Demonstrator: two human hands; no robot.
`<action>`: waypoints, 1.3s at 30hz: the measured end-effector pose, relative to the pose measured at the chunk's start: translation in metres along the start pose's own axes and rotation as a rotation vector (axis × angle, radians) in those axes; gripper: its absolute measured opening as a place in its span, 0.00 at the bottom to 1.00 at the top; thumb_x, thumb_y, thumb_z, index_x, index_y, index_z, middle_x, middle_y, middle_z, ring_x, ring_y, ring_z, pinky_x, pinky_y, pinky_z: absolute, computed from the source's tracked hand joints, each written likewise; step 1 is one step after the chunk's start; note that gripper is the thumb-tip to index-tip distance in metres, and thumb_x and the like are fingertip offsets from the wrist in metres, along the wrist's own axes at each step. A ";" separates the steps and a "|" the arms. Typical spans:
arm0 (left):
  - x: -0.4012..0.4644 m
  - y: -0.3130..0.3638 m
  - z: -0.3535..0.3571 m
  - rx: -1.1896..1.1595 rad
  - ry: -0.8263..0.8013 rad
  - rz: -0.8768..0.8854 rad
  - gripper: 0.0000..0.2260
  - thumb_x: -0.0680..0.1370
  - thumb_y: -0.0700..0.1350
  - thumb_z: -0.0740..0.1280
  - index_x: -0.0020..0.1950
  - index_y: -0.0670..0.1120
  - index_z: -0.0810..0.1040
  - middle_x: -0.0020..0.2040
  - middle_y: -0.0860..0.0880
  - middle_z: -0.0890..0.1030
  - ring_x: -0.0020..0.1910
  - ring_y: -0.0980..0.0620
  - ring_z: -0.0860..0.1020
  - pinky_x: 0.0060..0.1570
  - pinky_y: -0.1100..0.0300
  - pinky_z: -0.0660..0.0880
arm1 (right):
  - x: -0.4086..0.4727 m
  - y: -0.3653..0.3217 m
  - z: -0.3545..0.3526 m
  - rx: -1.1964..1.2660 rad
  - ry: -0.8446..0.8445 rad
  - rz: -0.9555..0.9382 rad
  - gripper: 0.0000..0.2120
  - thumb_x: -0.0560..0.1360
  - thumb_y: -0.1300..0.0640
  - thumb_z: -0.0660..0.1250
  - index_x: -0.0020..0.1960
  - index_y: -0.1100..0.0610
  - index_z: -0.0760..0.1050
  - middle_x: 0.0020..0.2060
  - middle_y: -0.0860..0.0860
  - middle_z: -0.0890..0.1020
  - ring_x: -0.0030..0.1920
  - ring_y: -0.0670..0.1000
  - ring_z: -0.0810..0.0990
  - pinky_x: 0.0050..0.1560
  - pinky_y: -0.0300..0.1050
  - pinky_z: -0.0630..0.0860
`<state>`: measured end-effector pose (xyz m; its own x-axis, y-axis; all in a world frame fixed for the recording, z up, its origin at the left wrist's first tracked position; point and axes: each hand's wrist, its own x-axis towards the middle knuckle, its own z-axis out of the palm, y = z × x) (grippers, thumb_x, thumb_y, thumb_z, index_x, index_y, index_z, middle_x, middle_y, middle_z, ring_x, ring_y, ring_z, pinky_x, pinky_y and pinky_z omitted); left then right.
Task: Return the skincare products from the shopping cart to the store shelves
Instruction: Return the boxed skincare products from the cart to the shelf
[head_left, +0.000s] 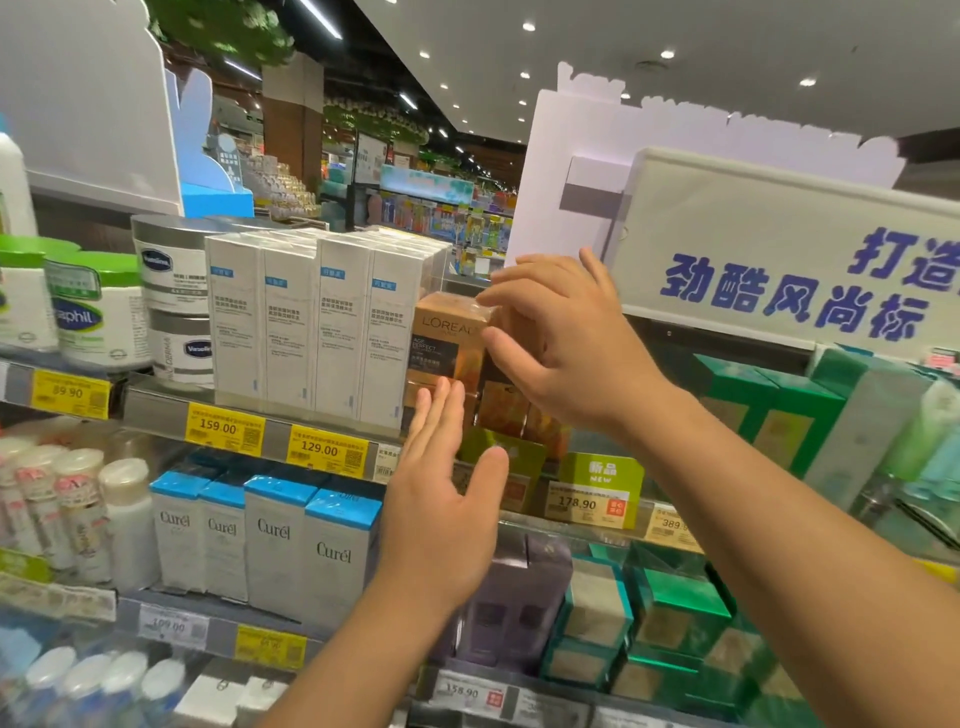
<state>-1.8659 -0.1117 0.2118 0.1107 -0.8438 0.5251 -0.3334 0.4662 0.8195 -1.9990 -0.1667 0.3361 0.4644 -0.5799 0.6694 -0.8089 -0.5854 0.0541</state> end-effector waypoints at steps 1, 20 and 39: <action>-0.004 -0.001 -0.002 -0.033 0.013 0.030 0.26 0.82 0.56 0.61 0.80 0.63 0.58 0.78 0.70 0.55 0.77 0.73 0.51 0.79 0.60 0.53 | -0.009 -0.001 0.001 0.020 0.033 0.010 0.14 0.81 0.46 0.64 0.65 0.46 0.78 0.66 0.43 0.79 0.74 0.48 0.68 0.82 0.62 0.46; -0.146 -0.008 0.104 -0.740 -0.663 -0.156 0.27 0.74 0.62 0.66 0.73 0.61 0.70 0.65 0.54 0.81 0.63 0.50 0.81 0.59 0.53 0.78 | -0.326 -0.054 -0.026 0.119 0.396 0.890 0.14 0.81 0.48 0.65 0.66 0.43 0.76 0.61 0.41 0.80 0.64 0.41 0.78 0.62 0.39 0.75; -0.378 0.115 0.279 -0.706 -1.435 -0.540 0.23 0.70 0.57 0.69 0.64 0.51 0.80 0.51 0.48 0.86 0.46 0.50 0.81 0.46 0.56 0.75 | -0.658 -0.130 -0.151 0.076 0.798 1.839 0.13 0.81 0.59 0.69 0.60 0.43 0.78 0.54 0.44 0.84 0.52 0.35 0.82 0.57 0.34 0.76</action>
<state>-2.2069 0.1869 0.0433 -0.9482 -0.2932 -0.1220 -0.0465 -0.2520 0.9666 -2.2534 0.3767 0.0005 -0.9968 -0.0794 -0.0037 -0.0181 0.2713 -0.9623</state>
